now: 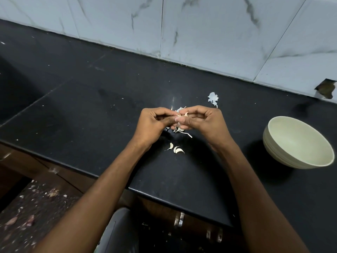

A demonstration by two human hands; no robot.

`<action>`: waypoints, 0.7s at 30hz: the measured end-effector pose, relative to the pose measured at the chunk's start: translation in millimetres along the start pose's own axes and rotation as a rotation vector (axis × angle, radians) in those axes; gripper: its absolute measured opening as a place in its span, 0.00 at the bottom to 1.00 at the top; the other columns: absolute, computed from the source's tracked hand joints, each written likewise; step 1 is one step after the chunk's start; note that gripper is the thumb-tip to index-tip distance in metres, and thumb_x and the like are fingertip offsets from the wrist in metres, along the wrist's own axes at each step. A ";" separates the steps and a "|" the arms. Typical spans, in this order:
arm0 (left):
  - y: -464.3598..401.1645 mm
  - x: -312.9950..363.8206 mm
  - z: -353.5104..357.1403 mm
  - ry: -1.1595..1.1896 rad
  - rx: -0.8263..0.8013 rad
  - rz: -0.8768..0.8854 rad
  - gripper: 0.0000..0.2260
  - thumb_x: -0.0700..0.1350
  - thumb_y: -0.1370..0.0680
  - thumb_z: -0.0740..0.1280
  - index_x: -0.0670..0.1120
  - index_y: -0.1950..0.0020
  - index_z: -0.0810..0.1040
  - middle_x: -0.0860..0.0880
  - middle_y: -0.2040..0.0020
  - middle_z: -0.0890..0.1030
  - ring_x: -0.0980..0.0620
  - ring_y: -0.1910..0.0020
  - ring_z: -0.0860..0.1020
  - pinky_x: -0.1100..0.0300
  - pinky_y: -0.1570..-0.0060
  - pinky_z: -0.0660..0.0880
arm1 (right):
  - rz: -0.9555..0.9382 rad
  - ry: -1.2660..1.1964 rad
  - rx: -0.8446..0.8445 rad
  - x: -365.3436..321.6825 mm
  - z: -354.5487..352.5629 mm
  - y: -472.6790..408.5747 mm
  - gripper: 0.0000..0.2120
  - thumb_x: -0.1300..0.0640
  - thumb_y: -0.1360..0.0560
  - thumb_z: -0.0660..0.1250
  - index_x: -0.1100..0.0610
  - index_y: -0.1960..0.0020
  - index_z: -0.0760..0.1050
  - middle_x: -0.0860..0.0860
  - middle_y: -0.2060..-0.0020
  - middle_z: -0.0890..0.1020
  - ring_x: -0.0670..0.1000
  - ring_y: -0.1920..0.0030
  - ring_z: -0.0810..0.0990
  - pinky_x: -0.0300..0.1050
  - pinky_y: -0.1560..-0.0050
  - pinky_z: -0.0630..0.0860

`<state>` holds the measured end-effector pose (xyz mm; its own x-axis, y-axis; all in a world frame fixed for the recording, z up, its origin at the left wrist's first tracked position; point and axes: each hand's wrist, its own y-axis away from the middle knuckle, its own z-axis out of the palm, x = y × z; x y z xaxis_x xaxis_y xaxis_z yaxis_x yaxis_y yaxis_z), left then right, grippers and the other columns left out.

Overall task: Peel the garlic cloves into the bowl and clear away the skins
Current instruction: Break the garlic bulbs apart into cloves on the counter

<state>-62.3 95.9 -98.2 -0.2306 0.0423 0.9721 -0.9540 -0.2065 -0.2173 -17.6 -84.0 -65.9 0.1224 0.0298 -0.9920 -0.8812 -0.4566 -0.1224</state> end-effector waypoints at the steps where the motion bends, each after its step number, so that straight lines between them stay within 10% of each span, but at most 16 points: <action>1: 0.2 -0.1 0.1 0.013 0.003 -0.005 0.07 0.32 0.25 0.75 0.37 0.48 0.86 0.38 0.58 0.86 0.47 0.63 0.84 0.56 0.56 0.82 | -0.016 0.021 0.016 -0.5 -2.4 -0.2 0.12 0.66 0.27 0.77 0.67 0.45 0.83 0.63 0.57 0.87 0.57 0.58 0.88 0.45 0.52 0.84; 6: -4.6 -9.3 -5.2 -0.219 0.109 0.028 0.16 0.32 0.24 0.75 0.44 0.39 0.85 0.47 0.50 0.88 0.51 0.50 0.86 0.53 0.43 0.82 | -0.072 0.170 0.011 -3.8 -13.5 10.4 0.08 0.66 0.26 0.77 0.63 0.47 0.85 0.58 0.57 0.88 0.53 0.62 0.85 0.41 0.55 0.82; 14: -2.3 -5.1 -5.5 -0.567 0.155 0.158 0.14 0.32 0.21 0.69 0.45 0.41 0.87 0.51 0.46 0.87 0.69 0.48 0.80 0.76 0.48 0.73 | -0.019 0.478 -0.281 0.0 -11.3 38.2 0.13 0.66 0.26 0.77 0.52 0.45 0.87 0.47 0.55 0.88 0.50 0.51 0.85 0.38 0.50 0.79; 21: -3.7 -8.1 -8.2 -0.541 0.224 0.086 0.15 0.32 0.20 0.66 0.47 0.42 0.88 0.53 0.48 0.87 0.64 0.51 0.82 0.76 0.50 0.71 | -0.163 0.576 0.052 9.2 -16.0 7.8 0.07 0.61 0.24 0.77 0.53 0.47 0.87 0.45 0.56 0.86 0.42 0.59 0.83 0.34 0.52 0.75</action>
<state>-58.5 104.4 -106.0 -0.1183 -0.4764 0.8712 -0.8590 -0.3910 -0.3304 -16.1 -101.5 -75.5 0.4729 -0.3972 -0.7865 -0.8496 -0.4424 -0.2873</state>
